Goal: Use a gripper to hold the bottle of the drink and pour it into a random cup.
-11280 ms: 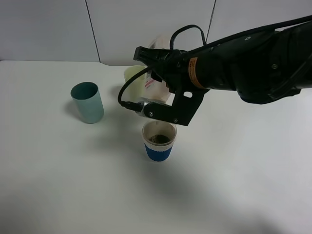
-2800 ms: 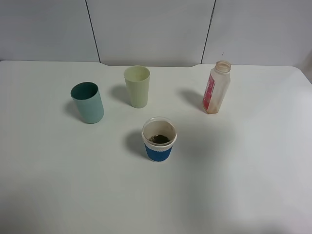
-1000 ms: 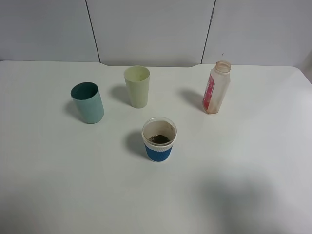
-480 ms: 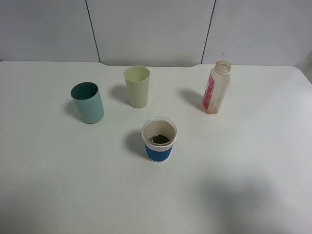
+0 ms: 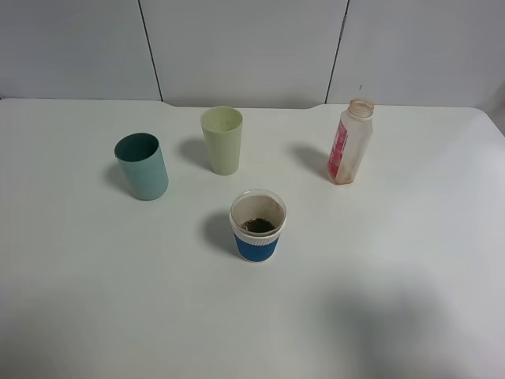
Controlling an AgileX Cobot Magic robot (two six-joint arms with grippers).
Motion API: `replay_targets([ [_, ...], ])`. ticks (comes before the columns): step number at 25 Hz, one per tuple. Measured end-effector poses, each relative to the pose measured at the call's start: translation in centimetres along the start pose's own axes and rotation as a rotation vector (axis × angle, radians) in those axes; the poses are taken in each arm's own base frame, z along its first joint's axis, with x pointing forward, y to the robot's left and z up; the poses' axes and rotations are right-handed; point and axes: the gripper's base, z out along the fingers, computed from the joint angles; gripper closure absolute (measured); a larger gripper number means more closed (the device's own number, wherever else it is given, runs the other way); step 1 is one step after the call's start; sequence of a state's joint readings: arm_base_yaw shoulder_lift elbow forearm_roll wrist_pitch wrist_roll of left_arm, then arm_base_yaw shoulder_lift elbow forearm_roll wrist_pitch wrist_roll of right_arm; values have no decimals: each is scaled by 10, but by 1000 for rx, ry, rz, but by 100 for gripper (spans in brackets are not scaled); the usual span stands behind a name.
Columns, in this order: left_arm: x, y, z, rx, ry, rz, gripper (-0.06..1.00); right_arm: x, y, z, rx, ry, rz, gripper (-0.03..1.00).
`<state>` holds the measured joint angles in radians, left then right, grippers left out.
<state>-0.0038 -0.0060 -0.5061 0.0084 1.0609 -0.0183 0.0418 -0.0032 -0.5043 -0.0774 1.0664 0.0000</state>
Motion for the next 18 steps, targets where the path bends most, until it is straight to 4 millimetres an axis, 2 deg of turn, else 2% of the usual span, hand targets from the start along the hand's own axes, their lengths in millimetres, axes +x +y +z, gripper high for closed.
replay_targets([
  [18, 0, 0, 0, 0, 0, 0, 2, 0, 0, 0, 0, 0, 0, 4],
])
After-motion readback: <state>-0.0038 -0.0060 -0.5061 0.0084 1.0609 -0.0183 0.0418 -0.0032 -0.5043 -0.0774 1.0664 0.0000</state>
